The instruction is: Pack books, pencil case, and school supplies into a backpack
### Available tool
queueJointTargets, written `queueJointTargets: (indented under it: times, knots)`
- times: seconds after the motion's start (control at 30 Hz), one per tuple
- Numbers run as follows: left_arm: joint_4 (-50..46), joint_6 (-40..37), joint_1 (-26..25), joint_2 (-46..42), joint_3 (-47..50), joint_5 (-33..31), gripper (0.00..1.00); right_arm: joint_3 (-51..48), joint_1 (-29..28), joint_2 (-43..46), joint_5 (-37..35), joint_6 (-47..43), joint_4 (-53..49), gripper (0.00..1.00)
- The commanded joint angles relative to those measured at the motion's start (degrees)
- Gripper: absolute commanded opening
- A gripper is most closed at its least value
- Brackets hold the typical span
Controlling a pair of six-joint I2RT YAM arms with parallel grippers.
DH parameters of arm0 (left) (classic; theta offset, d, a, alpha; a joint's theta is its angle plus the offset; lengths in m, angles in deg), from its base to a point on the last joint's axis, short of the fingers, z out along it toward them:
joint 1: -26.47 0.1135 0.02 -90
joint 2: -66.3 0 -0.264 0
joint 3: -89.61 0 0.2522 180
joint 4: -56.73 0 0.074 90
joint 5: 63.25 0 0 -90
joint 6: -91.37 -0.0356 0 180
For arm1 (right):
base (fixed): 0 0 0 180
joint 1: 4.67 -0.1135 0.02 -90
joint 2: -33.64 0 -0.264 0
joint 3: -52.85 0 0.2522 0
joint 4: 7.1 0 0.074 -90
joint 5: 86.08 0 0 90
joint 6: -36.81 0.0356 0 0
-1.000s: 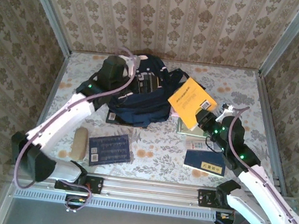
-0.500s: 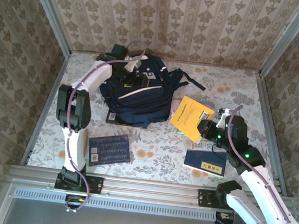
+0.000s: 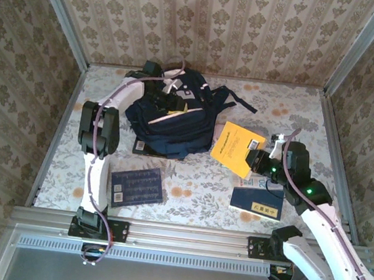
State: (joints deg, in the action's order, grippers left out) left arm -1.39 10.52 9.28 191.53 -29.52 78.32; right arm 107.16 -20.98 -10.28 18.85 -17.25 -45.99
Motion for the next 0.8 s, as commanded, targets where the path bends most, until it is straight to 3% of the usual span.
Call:
queueJointTargets:
  times: [0.0,0.27,0.37,0.5,0.63,0.77]
  knots:
    - [-1.31,-1.72,-0.52,-1.15,1.35,2.98,0.27,1.81,0.40,0.21,1.92,-0.23,3.98,0.00]
    - [-7.78,-6.00,-1.18,1.93,-2.36,-2.51,0.27,2.01,0.49,0.49,1.74,-0.11,3.41,0.00]
    - [-9.36,-6.84,-1.61,3.35,-4.40,-0.95,0.10,1.98,0.44,0.73,1.59,0.00,3.21,0.00]
    - [-10.40,-7.74,-2.06,3.68,-5.58,2.08,0.00,2.07,0.51,0.69,1.24,0.17,2.97,0.00]
    - [-9.10,-5.71,-1.26,2.18,-7.37,3.24,0.00,1.89,0.52,0.68,0.81,0.84,2.88,0.00]
    - [-0.75,3.14,0.94,-2.68,-8.20,3.56,0.00,2.74,0.63,0.69,-0.05,1.41,2.42,0.00]
